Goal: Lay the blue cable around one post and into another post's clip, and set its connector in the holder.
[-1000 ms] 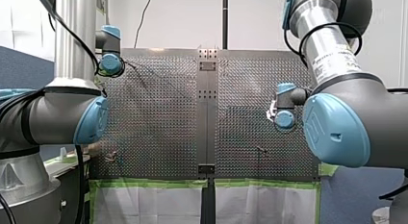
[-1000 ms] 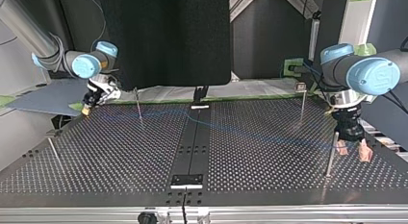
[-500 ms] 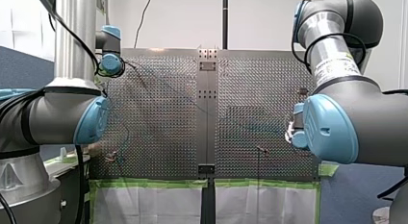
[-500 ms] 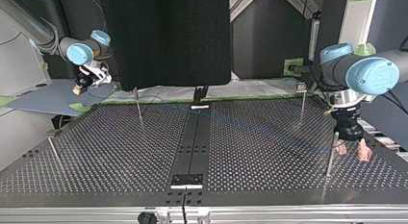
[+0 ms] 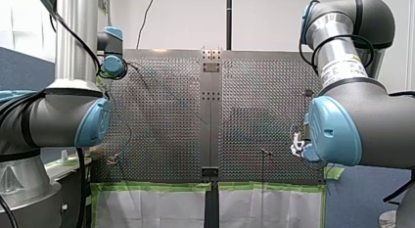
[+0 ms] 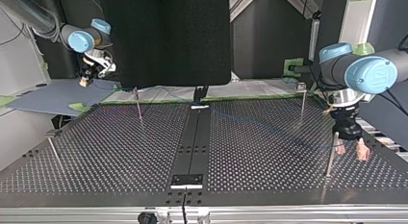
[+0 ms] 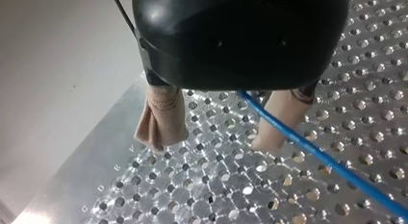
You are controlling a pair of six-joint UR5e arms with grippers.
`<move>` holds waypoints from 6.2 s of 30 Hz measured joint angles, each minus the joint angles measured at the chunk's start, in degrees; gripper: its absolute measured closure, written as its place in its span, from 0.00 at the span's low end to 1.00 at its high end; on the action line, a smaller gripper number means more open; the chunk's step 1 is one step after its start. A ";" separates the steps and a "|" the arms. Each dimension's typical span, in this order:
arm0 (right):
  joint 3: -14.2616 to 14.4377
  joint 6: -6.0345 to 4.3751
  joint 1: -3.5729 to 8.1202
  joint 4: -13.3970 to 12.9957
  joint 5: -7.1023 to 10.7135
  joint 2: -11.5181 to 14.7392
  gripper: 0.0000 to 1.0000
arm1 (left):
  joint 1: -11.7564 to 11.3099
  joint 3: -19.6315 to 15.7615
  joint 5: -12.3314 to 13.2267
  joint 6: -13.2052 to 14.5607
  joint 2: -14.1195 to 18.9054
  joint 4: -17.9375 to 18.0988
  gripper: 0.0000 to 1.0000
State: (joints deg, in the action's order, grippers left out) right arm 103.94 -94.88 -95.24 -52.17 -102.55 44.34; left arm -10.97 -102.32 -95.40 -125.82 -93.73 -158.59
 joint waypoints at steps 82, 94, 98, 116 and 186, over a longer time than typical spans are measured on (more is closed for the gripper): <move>-15.95 19.22 9.60 3.52 41.85 -17.40 1.00 | 1.07 0.04 1.62 -1.58 0.01 1.00 0.00; -16.50 25.71 9.23 10.01 48.34 -17.38 1.00 | 1.13 0.04 1.51 -1.70 0.01 1.07 0.00; -15.89 27.73 9.39 12.04 50.36 -17.39 1.00 | 1.09 0.03 1.49 -1.68 0.01 1.12 0.00; -12.09 36.41 8.96 20.70 59.05 -14.43 1.00 | 1.14 0.03 1.43 -1.53 0.00 1.09 0.00; -20.10 51.10 3.49 39.01 64.06 -6.91 1.00 | 1.16 0.01 1.44 -1.28 0.01 1.59 0.00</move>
State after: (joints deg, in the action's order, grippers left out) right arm 83.84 -43.78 -91.75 -13.16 -38.49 37.43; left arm -9.81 -102.31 -93.96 -127.10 -93.72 -157.00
